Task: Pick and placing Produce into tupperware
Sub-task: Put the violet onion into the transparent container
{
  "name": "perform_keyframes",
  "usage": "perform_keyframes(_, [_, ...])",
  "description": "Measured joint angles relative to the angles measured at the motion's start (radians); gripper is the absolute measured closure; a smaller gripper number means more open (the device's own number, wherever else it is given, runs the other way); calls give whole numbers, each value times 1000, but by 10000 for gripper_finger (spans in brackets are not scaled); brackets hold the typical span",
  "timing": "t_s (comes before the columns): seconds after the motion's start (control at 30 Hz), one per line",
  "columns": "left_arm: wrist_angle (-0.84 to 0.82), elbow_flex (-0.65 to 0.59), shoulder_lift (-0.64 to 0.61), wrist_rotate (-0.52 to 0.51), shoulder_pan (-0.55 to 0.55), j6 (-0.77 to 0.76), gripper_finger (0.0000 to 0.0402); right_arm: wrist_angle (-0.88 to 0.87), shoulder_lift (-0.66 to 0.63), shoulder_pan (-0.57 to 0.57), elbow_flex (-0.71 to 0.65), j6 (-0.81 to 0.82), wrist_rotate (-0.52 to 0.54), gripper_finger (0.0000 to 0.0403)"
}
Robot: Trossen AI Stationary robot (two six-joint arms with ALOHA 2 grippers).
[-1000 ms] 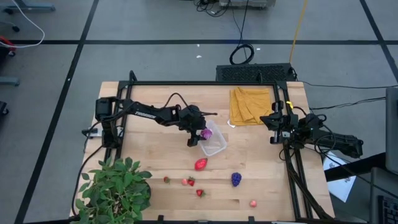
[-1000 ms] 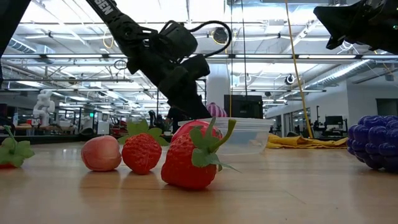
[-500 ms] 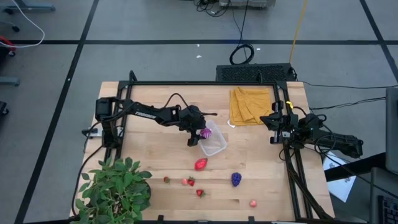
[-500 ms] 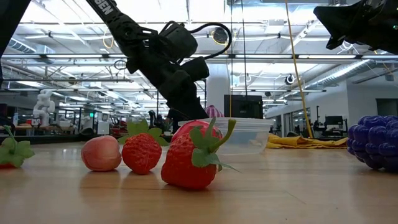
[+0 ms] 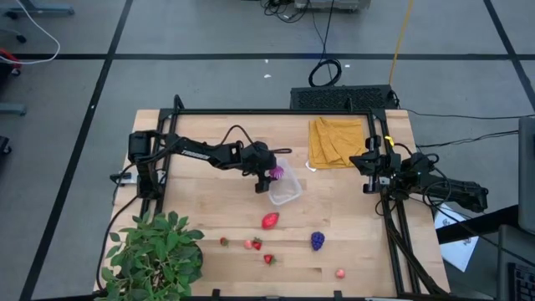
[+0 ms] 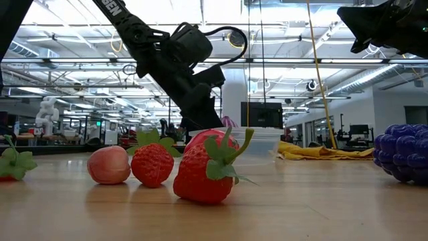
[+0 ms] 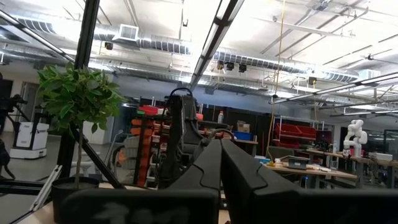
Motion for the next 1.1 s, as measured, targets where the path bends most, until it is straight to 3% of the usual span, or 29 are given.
perform_keyframes(0.73, [-31,0,0,54,-4,-7,135,0,0,0,0,0,0,403])
perform_keyframes(1.1, [-152,63,-2,50,-17,44,135,0,0,0,0,0,0,403])
